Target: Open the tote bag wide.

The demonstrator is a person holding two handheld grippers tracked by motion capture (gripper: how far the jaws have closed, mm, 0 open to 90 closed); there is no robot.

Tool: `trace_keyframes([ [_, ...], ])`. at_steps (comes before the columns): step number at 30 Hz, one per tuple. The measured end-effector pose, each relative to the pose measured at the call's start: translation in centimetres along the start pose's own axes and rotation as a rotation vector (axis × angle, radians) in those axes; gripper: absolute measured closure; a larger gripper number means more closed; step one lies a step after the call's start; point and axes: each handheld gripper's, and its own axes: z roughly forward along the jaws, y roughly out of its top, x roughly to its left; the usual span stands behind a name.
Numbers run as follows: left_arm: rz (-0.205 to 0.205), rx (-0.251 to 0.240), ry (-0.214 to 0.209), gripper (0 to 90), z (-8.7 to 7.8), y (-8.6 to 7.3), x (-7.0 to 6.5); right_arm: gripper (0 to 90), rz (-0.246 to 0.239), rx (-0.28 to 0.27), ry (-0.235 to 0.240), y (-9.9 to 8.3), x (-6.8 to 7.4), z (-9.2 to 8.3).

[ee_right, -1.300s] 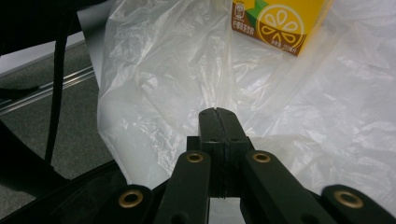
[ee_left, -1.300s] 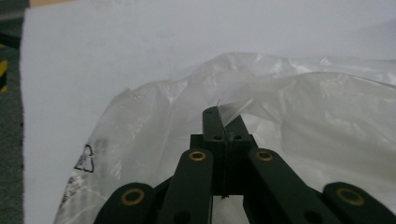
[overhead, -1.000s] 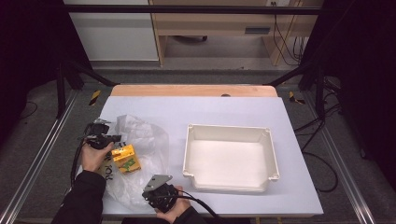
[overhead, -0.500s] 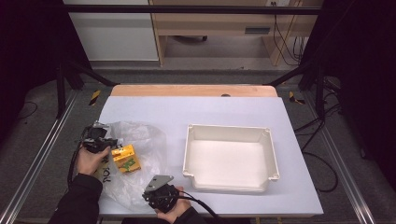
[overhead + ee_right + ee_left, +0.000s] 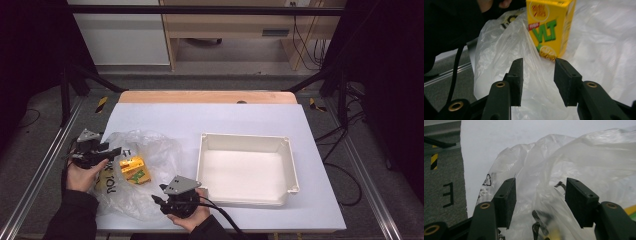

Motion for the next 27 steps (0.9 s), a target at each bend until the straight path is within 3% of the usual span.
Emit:
trace_keyframes([
  [7,0.032,-0.073,-0.043,38.8,-3.2,-0.4,-0.9,60.6,0.007,-0.067,-0.047,1.0,-0.8,-1.1],
  [16,0.102,-0.179,-0.099,36.9,-6.8,0.3,-3.3,58.2,0.005,-0.109,-0.098,1.7,-1.6,-2.2],
  [22,0.115,-0.184,-0.100,37.2,-8.5,-0.4,-5.0,59.1,0.019,-0.140,-0.137,2.9,-2.4,-2.1],
  [27,0.114,-0.151,-0.094,35.0,-9.6,-2.9,-7.0,54.5,0.024,-0.167,-0.174,4.5,-2.9,-1.2],
])
